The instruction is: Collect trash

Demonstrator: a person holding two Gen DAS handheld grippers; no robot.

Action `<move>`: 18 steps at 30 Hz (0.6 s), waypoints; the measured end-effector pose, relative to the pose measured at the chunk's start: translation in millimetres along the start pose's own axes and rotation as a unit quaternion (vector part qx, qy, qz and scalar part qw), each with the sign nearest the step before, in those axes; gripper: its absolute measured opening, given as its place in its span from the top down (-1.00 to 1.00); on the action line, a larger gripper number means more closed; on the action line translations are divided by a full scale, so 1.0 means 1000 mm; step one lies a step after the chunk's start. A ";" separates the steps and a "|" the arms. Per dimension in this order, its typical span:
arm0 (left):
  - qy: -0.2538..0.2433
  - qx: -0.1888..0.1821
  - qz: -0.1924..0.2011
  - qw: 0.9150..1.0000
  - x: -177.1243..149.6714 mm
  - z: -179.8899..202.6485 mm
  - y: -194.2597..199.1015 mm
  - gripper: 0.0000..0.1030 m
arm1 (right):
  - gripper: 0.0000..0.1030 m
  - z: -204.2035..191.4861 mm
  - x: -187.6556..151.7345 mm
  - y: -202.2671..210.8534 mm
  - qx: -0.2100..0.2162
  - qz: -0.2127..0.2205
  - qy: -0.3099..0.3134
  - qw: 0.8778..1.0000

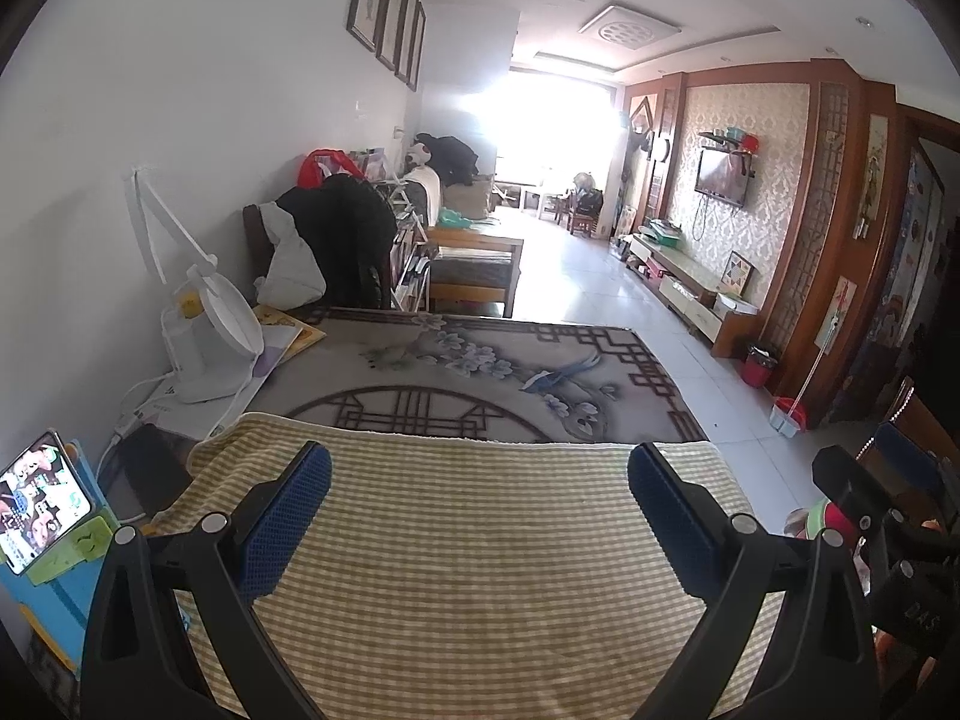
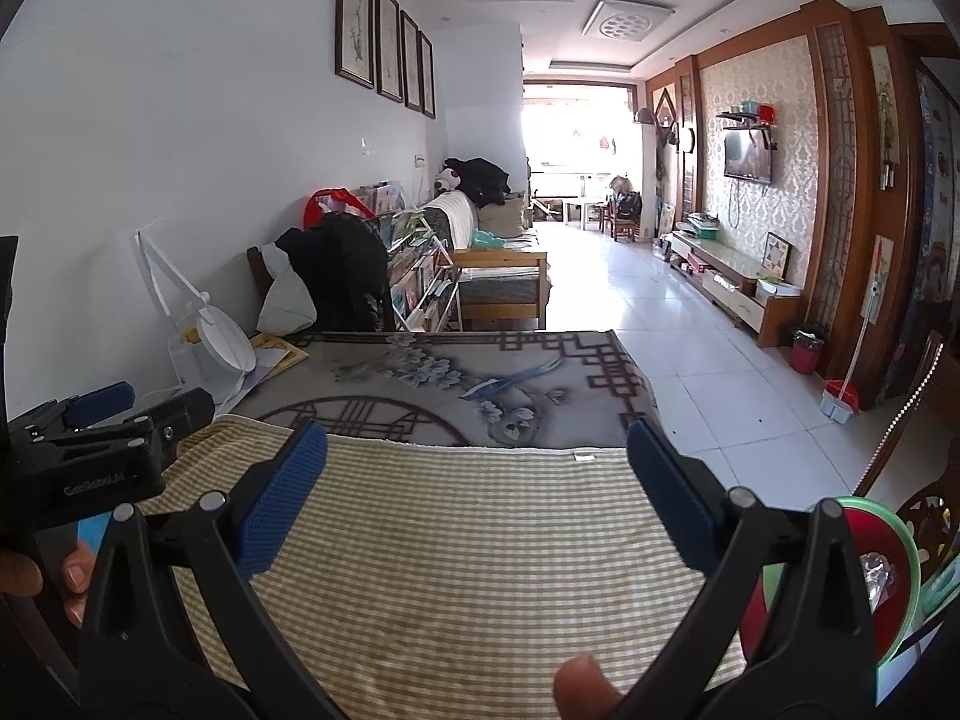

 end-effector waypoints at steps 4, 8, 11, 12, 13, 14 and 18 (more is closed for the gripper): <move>0.000 0.000 0.000 1.000 0.000 0.001 0.000 -0.84 | -0.91 0.001 0.000 0.000 -0.001 -0.001 0.000 1.000; -0.002 -0.004 -0.001 1.000 0.000 0.002 -0.001 -0.85 | -0.91 0.001 0.000 0.000 -0.001 -0.002 0.000 1.000; -0.004 -0.006 -0.001 1.000 0.000 0.004 0.000 -0.85 | -0.91 -0.001 0.000 -0.001 -0.001 -0.002 0.001 1.000; -0.005 -0.007 -0.001 1.000 0.000 0.005 0.000 -0.85 | -0.91 -0.001 -0.001 -0.001 -0.002 -0.002 0.001 1.000; -0.005 -0.007 -0.001 1.000 0.000 0.005 0.000 -0.84 | -0.91 -0.001 -0.001 -0.001 -0.001 -0.002 0.001 1.000; -0.005 -0.007 -0.001 1.000 0.000 0.005 -0.001 -0.85 | -0.91 -0.001 -0.001 -0.001 -0.002 -0.003 0.000 1.000; -0.005 -0.008 -0.003 1.000 0.000 0.004 -0.002 -0.85 | -0.91 0.001 -0.004 -0.001 -0.002 -0.005 0.000 1.000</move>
Point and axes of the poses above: each gripper's, at about its wrist camera, not at the fingertips, and y roughly against the way its jaws point, z to its right, x to its top, the point moved 6 cm from there along -y, roughly the way its jaws point, and after that the axes turned 6 degrees about z, right-handed, at the moved point
